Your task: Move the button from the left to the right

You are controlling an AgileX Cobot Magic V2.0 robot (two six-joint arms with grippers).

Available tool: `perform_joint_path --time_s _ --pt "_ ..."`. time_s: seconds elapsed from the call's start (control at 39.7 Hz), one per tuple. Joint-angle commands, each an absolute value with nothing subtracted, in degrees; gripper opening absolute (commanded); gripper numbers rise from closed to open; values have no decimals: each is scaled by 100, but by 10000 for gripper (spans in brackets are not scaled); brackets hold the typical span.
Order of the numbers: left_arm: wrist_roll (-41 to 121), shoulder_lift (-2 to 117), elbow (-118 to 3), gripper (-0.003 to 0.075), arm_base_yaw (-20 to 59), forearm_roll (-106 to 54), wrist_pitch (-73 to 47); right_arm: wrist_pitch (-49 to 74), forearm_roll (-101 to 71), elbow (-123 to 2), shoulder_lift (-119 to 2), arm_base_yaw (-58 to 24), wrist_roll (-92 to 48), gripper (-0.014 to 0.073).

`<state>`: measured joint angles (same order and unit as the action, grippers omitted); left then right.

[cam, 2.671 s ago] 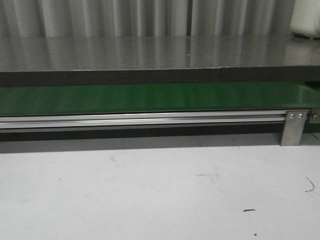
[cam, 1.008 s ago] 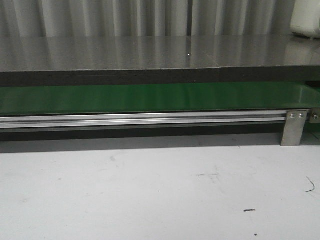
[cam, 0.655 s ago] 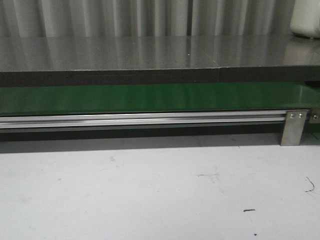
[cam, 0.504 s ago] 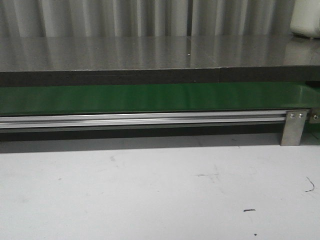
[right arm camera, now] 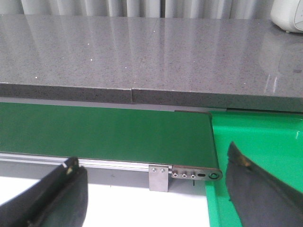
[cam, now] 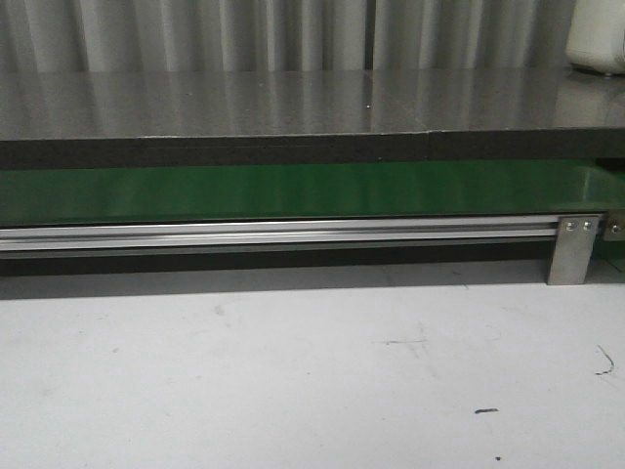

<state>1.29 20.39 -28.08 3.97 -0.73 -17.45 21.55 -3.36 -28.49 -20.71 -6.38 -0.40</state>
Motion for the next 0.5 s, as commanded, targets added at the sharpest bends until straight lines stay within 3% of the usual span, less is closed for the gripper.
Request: perform_joint_path --time_s 0.0,0.33,0.48 --pt "51 2528 -3191 593 385 -145 -1124 1721 -359 -3061 -2154 -632 -58 613" --pt "-245 5020 -4744 585 359 -262 -904 1721 -359 -3061 -2154 -632 -58 613" --pt "-245 6016 -5691 585 -210 -262 -1184 1721 -359 -3061 -2154 -632 -58 613"
